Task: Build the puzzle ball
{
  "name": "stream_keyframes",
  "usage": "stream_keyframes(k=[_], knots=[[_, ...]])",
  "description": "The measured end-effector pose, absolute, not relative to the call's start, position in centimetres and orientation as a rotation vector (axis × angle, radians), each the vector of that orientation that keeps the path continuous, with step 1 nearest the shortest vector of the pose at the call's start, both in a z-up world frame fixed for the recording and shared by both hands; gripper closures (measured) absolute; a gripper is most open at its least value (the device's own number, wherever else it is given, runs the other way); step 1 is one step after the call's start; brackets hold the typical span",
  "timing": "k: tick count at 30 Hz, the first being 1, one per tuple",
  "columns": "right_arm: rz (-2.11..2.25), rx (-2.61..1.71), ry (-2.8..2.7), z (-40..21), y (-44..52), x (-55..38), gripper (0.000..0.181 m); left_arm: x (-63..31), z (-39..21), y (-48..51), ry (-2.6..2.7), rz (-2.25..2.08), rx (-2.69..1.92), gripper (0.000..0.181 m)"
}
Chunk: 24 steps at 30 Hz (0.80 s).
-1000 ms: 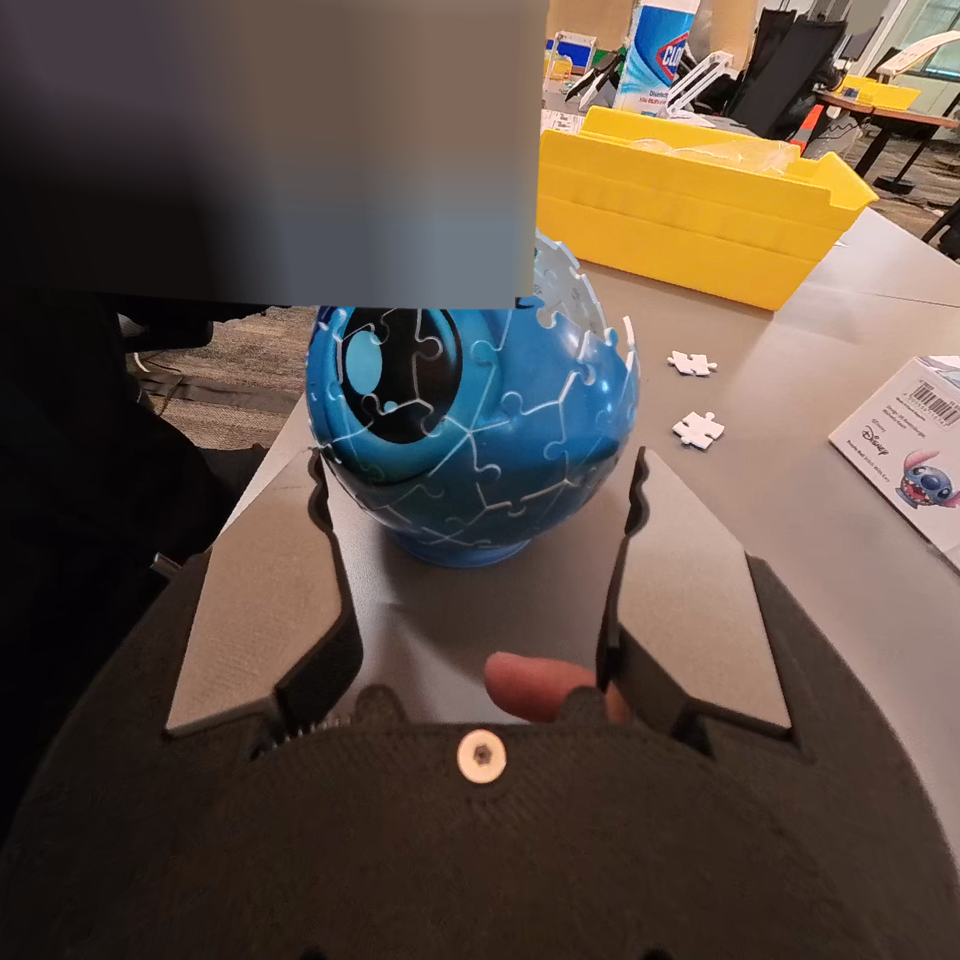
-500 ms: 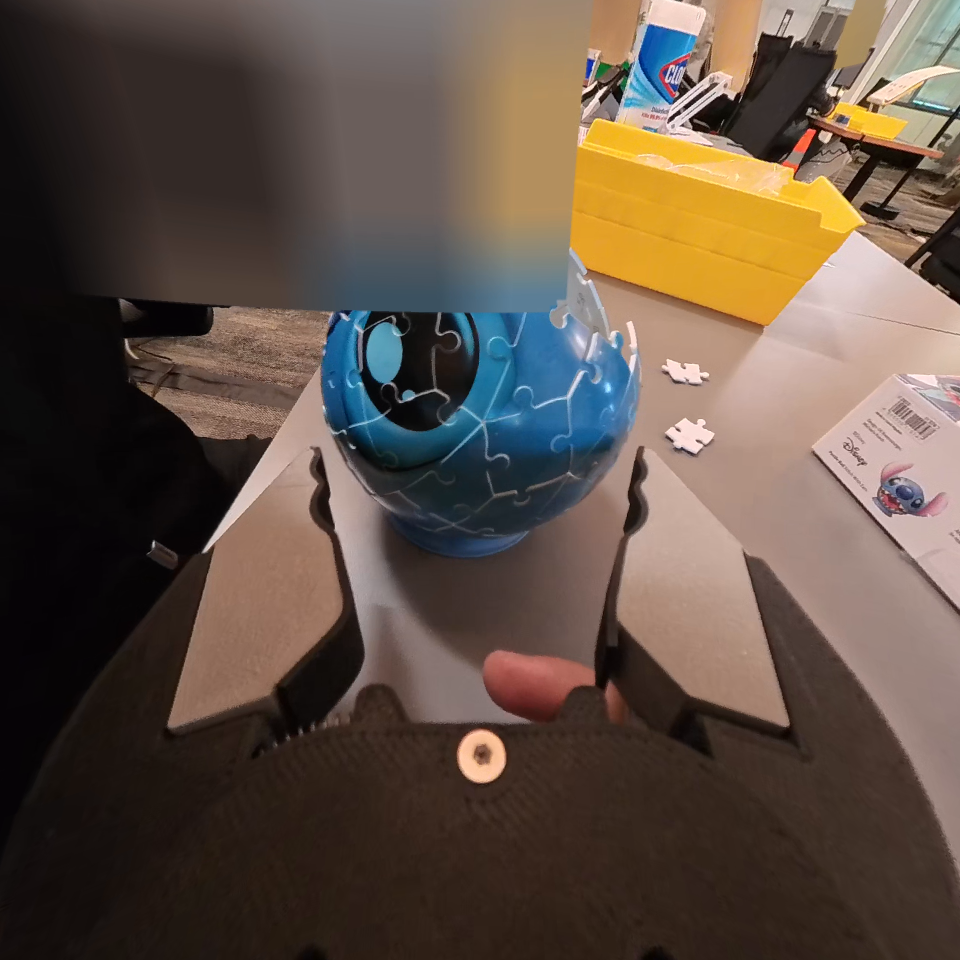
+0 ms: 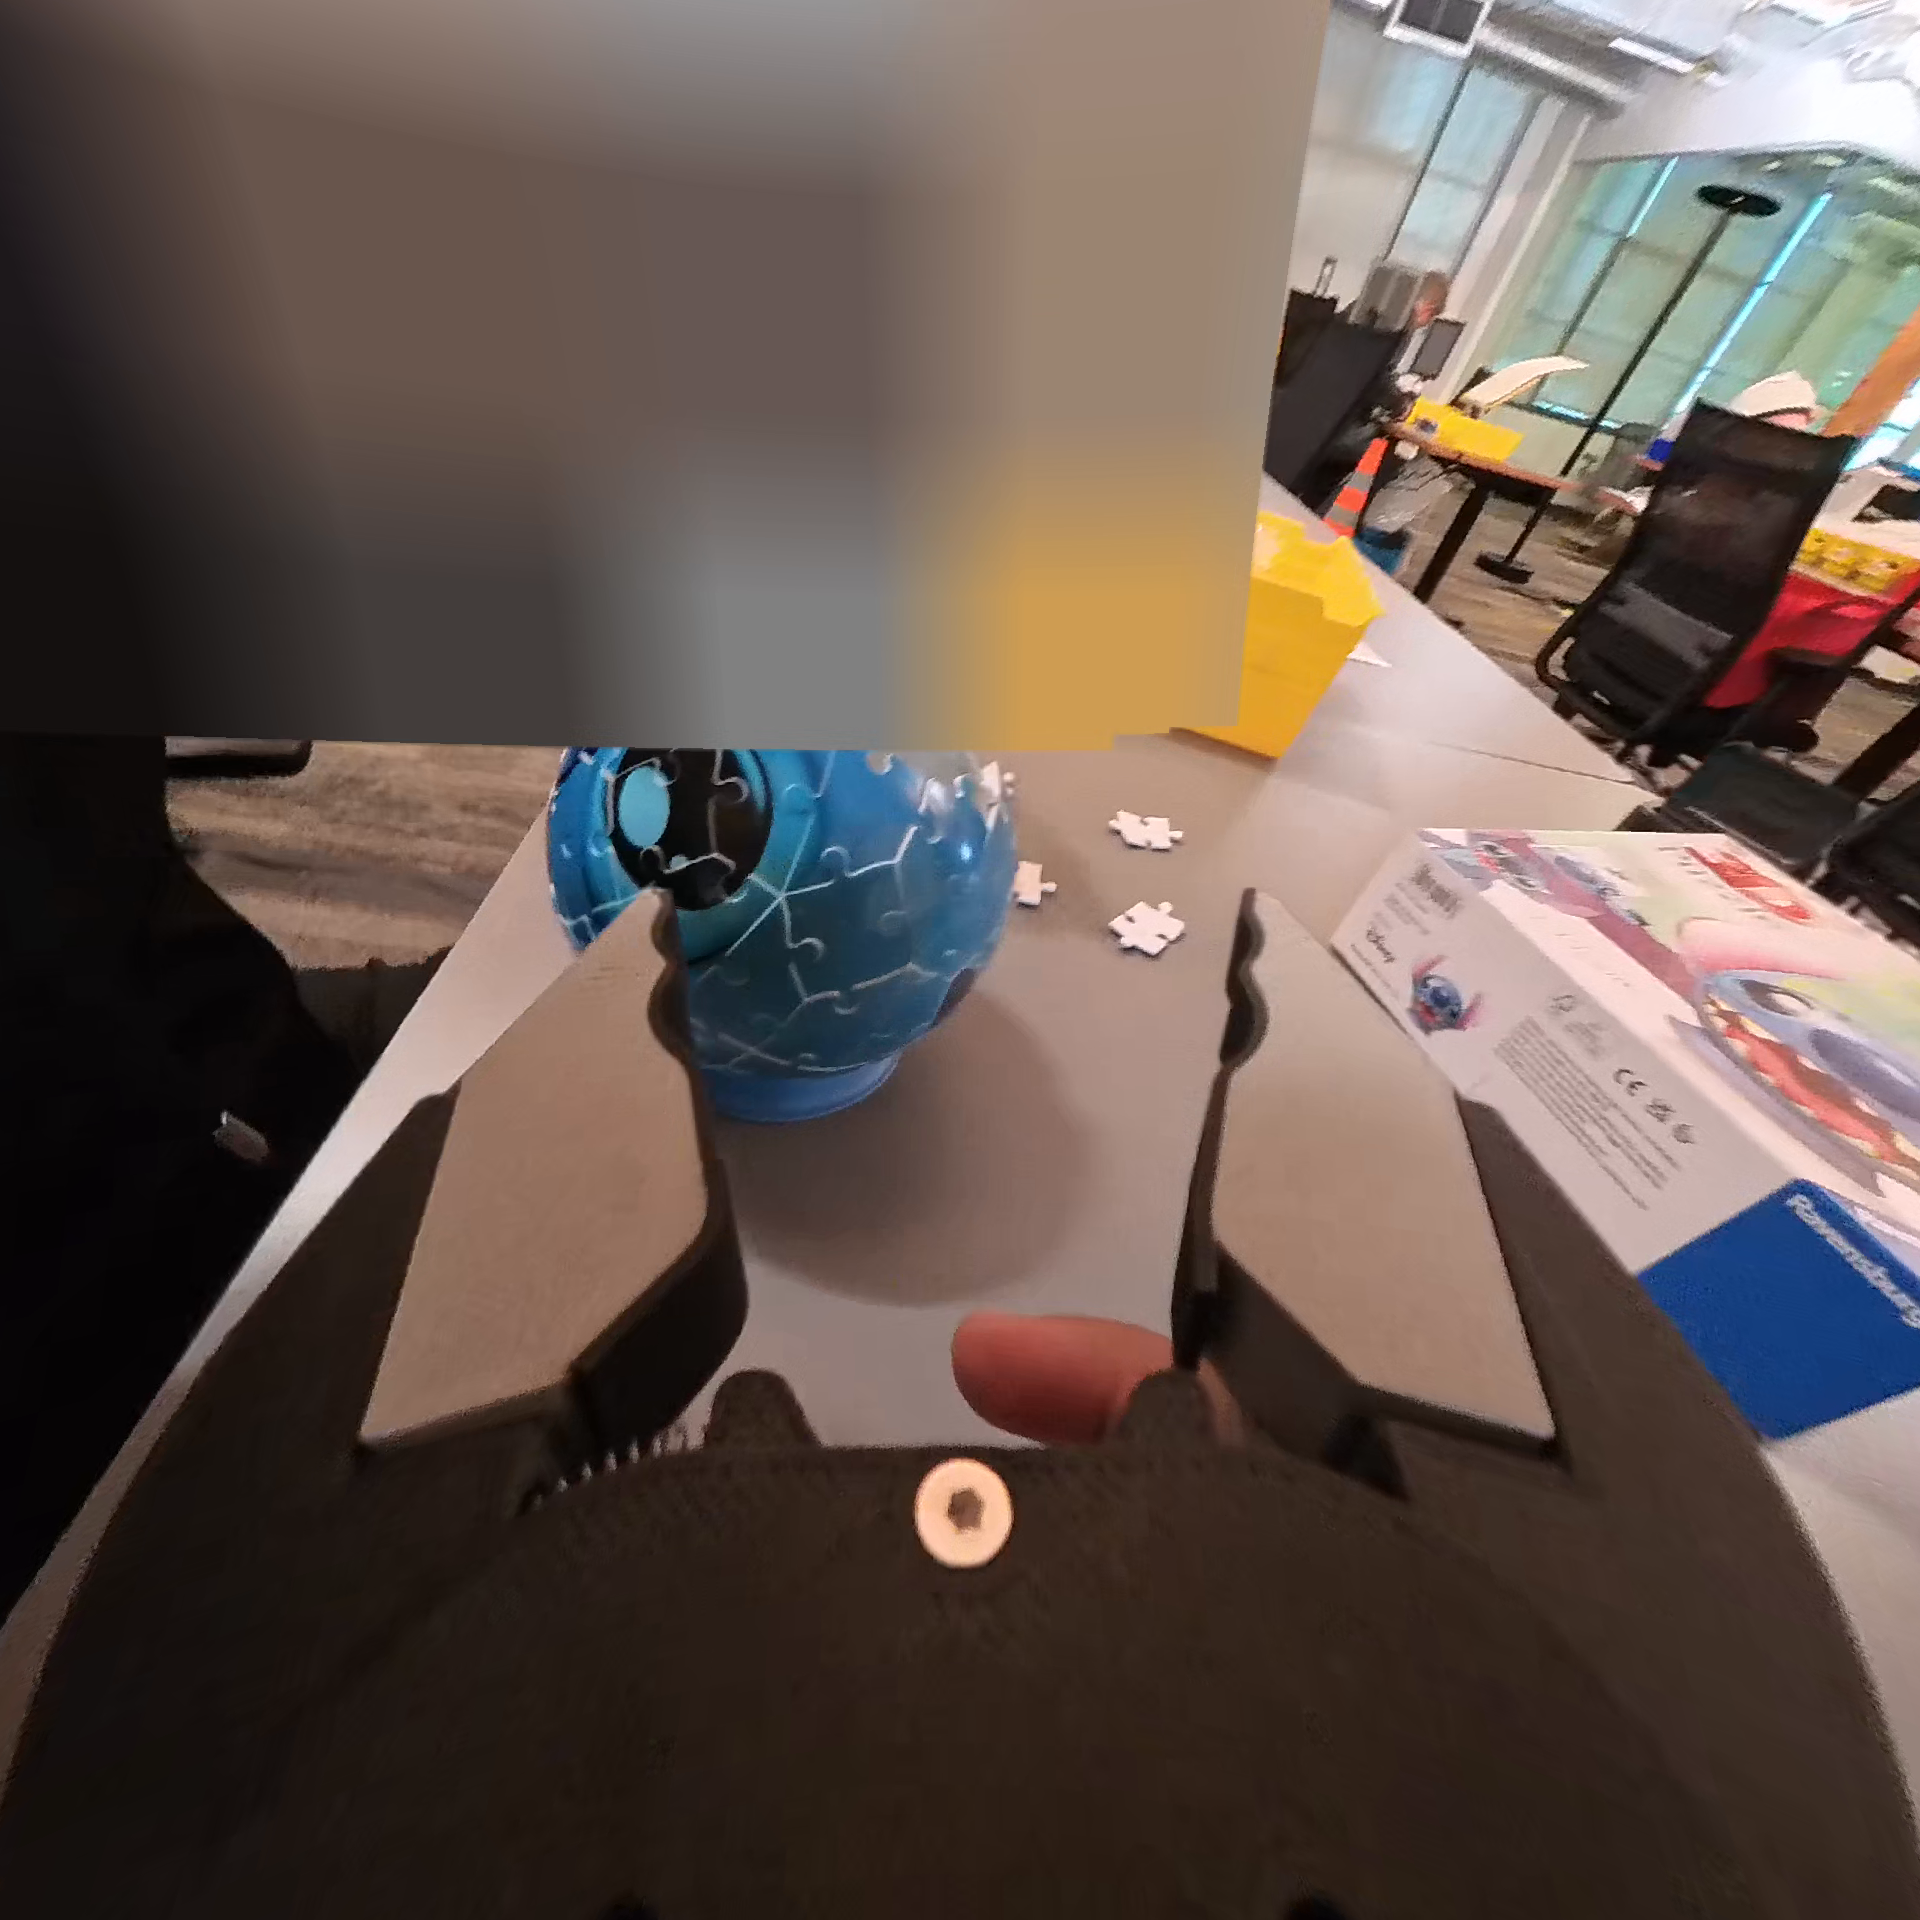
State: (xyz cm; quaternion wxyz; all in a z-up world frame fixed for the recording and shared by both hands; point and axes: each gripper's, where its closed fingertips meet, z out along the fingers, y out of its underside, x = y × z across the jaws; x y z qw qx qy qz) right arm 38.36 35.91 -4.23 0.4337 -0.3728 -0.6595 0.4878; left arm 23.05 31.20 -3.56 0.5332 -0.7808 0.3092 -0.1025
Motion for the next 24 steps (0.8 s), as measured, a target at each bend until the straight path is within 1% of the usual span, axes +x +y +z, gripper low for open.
stream_keyframes(k=[4, 8, 10, 13, 14, 17, 19, 24], knots=[[1.250, -0.955, -1.587, -3.5, 36.9, 38.6, 0.082, 21.5, -7.7, 37.6, 0.751, -0.166, -2.095, 0.120], [1.236, -0.962, -1.584, -3.6, 37.1, 38.6, 0.082, 21.0, -13.9, 40.7, 0.771, -0.258, -2.401, 0.117], [1.233, -0.958, -1.591, -3.7, 37.0, 38.7, 0.082, 20.4, -15.6, 41.8, 0.750, -0.219, -2.475, 0.115], [1.220, -0.949, -1.606, -3.8, 36.8, 38.8, 0.083, 20.2, -17.0, 42.1, 0.791, -0.164, -2.512, 0.118], [1.219, -0.948, -1.609, -3.9, 36.8, 38.8, 0.083, 20.4, -16.9, 42.3, 0.784, -0.171, -2.501, 0.126], [1.226, -0.955, -1.616, -4.1, 36.8, 38.8, 0.082, 20.5, -16.9, 42.1, 0.783, -0.202, -2.514, 0.133], [1.226, -0.962, -1.613, -4.1, 37.0, 38.8, 0.082, 20.4, -16.9, 42.0, 0.780, -0.204, -2.500, 0.144], [1.245, -0.990, -1.597, -4.3, 37.3, 38.5, 0.083, 20.1, -16.8, 42.2, 0.766, -0.179, -2.451, 0.144]])
